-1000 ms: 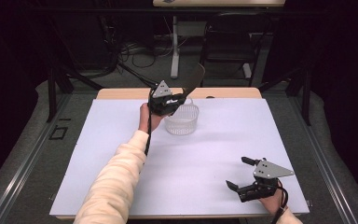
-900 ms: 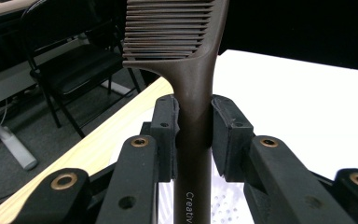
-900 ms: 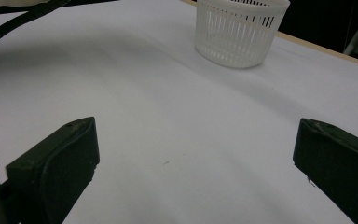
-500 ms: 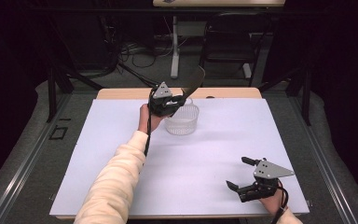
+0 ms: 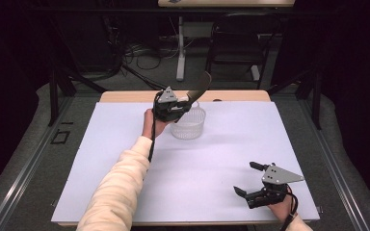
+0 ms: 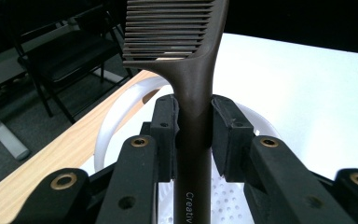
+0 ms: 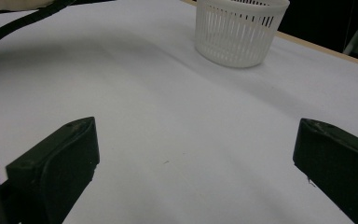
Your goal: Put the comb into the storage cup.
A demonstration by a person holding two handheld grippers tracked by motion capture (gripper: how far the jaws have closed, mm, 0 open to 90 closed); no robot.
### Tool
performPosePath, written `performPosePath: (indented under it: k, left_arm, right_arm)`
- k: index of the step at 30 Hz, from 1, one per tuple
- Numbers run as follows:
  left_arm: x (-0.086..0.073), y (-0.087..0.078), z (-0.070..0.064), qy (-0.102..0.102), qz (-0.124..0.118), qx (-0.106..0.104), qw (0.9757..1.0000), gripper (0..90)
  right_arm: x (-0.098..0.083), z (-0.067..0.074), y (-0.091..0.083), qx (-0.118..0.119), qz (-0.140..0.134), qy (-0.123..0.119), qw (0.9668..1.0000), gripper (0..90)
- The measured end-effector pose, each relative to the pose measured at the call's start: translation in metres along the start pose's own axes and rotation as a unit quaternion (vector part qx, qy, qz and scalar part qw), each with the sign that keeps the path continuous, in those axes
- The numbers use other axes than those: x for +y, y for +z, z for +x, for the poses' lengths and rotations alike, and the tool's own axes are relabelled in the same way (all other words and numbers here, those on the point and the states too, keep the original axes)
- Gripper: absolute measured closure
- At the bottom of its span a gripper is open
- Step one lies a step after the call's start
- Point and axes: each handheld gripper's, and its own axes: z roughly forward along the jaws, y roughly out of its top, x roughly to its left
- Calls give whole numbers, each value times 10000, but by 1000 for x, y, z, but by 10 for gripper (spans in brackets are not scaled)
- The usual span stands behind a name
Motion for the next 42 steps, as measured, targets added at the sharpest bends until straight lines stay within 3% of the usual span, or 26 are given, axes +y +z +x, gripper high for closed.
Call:
performPosePath:
  k: [7,14,42]
  left_arm:
    - [-3,2,0,7,77,-30,10000,722]
    - [-5,4,-2,136,178,-82,9997,722]
    - [-10,13,-6,139,358,-288,9988,721]
  right_arm:
    - [0,0,-1,2,5,-17,10000,0]
    - [0,0,0,1,5,-9,10000,0]
    - [0,0,0,8,1,-10,10000,0]
